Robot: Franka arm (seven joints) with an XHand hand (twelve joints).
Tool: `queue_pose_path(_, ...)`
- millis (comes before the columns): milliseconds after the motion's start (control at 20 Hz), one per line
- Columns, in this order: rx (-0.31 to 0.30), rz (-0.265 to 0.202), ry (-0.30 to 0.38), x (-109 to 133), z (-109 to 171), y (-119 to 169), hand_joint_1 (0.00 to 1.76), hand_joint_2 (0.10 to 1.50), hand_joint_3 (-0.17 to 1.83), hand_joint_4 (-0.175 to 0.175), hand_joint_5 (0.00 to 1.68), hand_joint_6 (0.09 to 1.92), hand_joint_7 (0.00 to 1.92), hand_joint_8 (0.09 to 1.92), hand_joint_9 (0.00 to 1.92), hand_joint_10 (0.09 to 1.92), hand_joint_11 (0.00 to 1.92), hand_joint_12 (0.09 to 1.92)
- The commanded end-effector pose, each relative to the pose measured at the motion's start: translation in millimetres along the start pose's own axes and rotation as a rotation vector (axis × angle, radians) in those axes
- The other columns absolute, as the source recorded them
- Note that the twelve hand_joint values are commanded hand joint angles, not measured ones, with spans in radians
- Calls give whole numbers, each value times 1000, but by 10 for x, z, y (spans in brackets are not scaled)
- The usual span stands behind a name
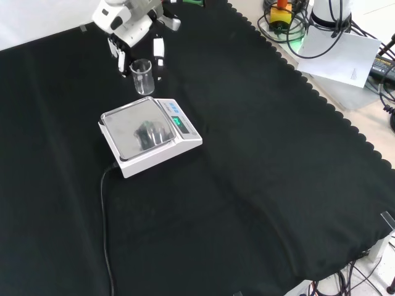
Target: Put the beaker on the electronic balance.
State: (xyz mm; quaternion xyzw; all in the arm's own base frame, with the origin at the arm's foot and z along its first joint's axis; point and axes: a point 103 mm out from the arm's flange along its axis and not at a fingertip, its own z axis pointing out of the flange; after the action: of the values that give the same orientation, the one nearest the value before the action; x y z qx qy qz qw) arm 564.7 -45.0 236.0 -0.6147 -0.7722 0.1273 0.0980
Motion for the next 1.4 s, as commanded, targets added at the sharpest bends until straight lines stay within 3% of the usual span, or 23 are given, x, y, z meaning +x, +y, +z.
queue_pose_path(50,14,-34,-2,203,131,200,1095,979,132,116,1140,763,1463,308,1515,265,1250,854)
queue_pose_path(350,3,-51,25,220,324,361,1100,978,136,98,1140,766,1470,298,1519,255,1255,846)
queue_pose_path(850,-32,-14,26,115,518,492,1107,973,142,80,1145,759,1480,289,1525,248,1258,842)
queue_pose_path(1400,-2,10,26,119,647,630,1109,970,145,76,1148,756,1487,288,1527,247,1259,843)
